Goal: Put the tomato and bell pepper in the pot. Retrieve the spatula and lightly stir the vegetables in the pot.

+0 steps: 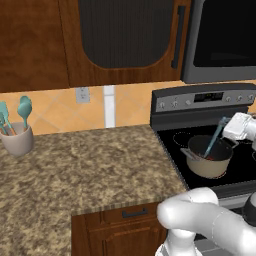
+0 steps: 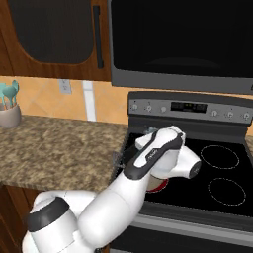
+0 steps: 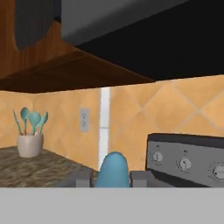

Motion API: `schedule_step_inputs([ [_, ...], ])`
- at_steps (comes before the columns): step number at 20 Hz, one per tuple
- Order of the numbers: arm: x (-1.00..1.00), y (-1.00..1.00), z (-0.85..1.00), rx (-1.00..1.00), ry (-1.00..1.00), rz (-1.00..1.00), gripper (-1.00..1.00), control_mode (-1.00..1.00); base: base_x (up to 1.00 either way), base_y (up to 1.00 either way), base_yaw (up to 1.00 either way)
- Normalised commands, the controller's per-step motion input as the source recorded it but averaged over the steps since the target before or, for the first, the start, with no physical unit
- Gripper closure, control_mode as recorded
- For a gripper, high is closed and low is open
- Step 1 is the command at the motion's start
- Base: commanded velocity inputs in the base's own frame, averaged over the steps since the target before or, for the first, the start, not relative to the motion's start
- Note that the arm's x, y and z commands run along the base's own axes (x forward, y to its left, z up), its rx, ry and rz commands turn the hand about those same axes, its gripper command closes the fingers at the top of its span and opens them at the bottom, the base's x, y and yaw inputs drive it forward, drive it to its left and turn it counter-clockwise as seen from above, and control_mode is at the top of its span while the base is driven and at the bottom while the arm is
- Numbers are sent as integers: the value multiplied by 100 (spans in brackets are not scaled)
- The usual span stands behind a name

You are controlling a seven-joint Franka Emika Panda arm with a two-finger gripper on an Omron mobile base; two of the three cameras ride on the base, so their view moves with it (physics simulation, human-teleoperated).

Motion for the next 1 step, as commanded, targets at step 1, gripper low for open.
schedule_step_inputs([
  [1,0,-24,-4,-15,-11,0,100,-100,0,0,0],
])
